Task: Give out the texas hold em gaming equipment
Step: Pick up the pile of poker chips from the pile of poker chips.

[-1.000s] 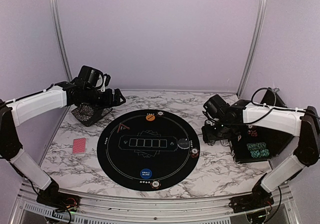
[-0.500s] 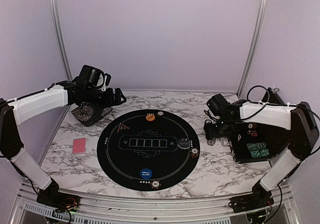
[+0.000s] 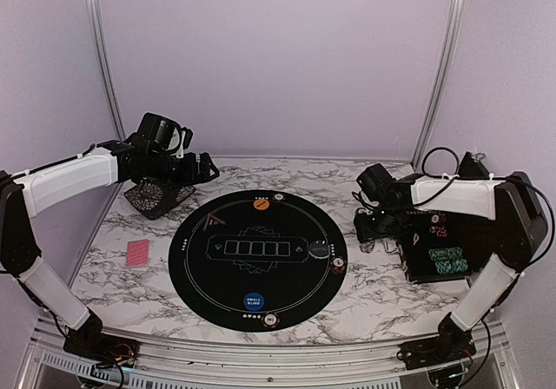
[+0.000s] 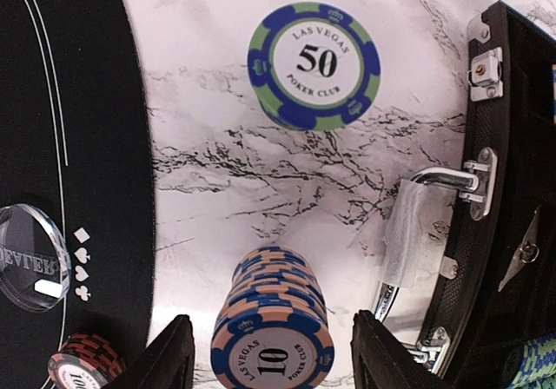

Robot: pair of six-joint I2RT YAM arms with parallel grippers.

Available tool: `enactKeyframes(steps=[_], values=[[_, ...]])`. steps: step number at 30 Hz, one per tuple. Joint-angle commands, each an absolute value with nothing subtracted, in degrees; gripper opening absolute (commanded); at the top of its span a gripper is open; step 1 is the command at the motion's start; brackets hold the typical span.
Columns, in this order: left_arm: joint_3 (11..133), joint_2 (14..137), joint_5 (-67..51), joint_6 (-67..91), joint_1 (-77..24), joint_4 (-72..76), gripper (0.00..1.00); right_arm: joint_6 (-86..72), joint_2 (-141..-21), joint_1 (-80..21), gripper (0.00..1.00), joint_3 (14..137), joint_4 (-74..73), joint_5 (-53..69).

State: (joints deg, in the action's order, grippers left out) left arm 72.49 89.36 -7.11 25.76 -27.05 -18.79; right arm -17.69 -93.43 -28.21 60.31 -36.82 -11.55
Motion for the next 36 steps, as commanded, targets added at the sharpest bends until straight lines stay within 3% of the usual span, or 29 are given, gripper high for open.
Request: enactKeyframes(steps=[1, 36], values=[[73.1, 88.7, -6.5, 25.8, -26.9, -19.9, 0.99, -17.4, -93.9, -27.6, 0.59, 62.1, -35.6, -12.6], [73.1, 88.8, -6.6, 25.9, -26.9, -20.0, 0.99, -17.1, -96.1, -27.6, 0.43, 61.8, -34.8, -12.7]])
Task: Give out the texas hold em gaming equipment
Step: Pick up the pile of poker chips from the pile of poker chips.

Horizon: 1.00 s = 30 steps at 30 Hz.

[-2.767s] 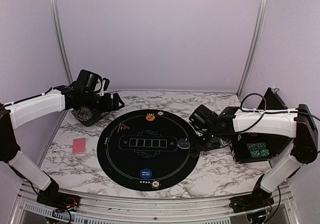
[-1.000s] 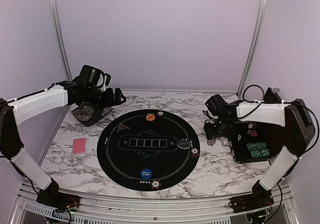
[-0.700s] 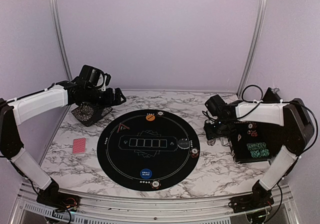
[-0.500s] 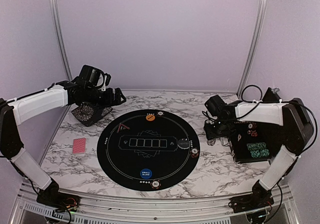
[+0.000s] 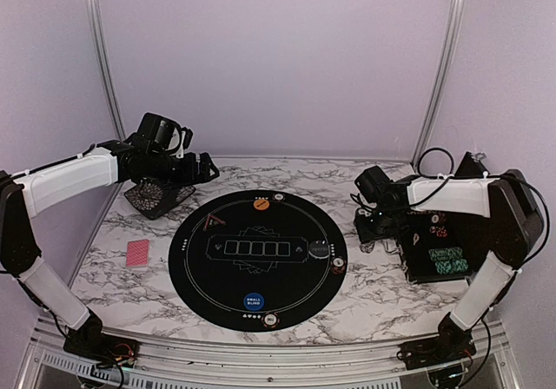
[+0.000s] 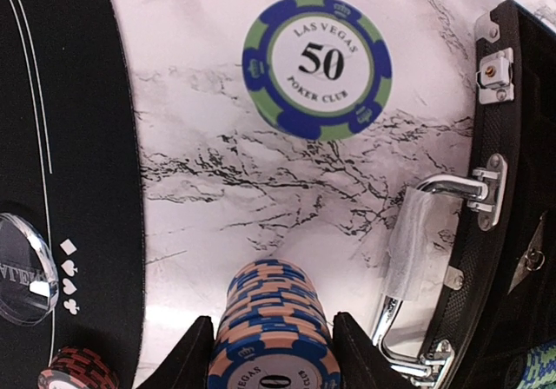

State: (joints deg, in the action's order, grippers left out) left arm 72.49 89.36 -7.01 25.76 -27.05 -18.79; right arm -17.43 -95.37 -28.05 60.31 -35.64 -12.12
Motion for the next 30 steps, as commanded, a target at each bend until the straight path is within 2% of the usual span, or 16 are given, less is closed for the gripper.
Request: enactKeyframes(steps=[1, 12, 30], values=[[73.1, 88.7, -6.6, 25.9, -26.9, -20.0, 0.99, -17.2, -96.1, -27.6, 0.42, 61.8, -34.8, -12.8], [73.3, 88.9, -6.6, 25.9, -26.9, -19.9, 0.99, -17.2, -95.5, -27.6, 0.34, 63.1, -36.0, -13.1], [72.9, 88.8, -6.6, 25.7, -26.9, -19.9, 0.99, -17.4, -94.5, -27.6, 0.34, 64.2, -37.4, -13.5]])
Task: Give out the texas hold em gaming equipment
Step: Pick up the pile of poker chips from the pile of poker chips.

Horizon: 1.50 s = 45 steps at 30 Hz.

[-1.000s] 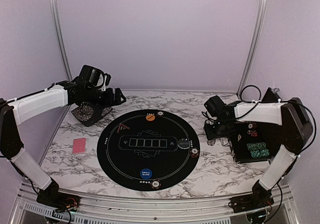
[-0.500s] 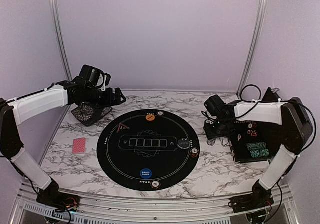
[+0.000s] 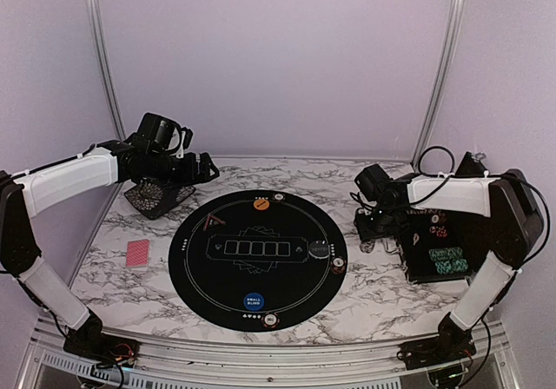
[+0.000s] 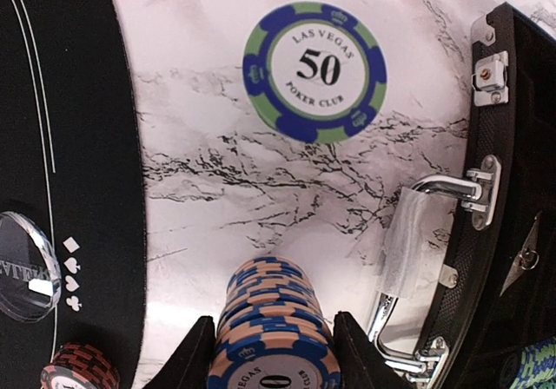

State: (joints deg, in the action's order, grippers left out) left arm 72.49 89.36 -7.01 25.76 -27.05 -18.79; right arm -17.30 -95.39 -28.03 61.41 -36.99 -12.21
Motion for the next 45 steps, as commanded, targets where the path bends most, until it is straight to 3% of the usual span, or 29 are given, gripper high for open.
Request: enactKeyframes(steps=[1, 23, 45], values=[[72.9, 88.8, -6.5, 25.7, -26.9, -19.9, 0.99, -17.4, -94.4, -27.6, 0.34, 64.3, -37.5, -13.5], [72.5, 88.8, -6.5, 25.2, -26.9, -19.8, 0.99, -18.1, -93.3, -30.4, 0.33, 68.2, -42.0, -14.8], [69.8, 86.9, -7.1, 26.0, -26.2, -19.5, 0.99, -23.1, -93.7, -44.9, 0.33, 72.7, -47.1, -15.3]])
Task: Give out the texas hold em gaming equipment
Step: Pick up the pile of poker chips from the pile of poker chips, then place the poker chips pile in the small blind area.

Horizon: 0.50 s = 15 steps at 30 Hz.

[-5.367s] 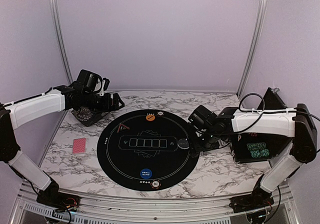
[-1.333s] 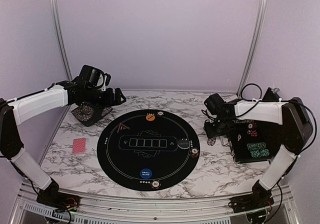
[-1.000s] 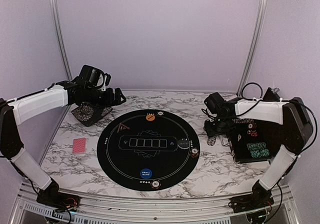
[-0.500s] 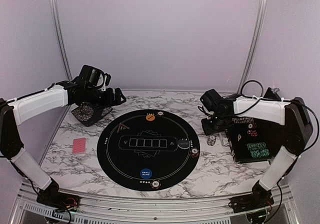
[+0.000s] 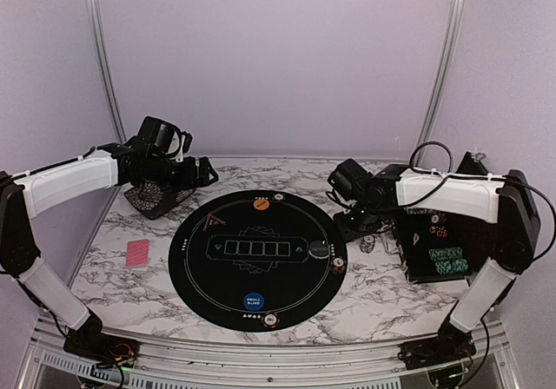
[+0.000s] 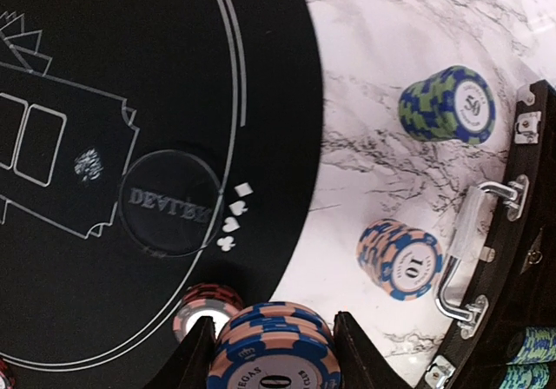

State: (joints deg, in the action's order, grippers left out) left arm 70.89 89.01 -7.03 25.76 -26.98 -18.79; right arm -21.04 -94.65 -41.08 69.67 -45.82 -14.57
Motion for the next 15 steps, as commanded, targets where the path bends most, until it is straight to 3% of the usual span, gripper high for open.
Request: enactKeyframes(steps=[1, 15], values=[[69.6, 86.6, -7.3, 26.1, -26.0, -19.5, 0.99, -23.4, -93.9, -46.0, 0.33, 72.9, -47.2, -15.4], [65.2, 83.3, -8.4, 26.7, -23.9, -19.5, 0.99, -24.2, -101.7, -63.0, 0.33, 79.4, -46.6, -15.7]])
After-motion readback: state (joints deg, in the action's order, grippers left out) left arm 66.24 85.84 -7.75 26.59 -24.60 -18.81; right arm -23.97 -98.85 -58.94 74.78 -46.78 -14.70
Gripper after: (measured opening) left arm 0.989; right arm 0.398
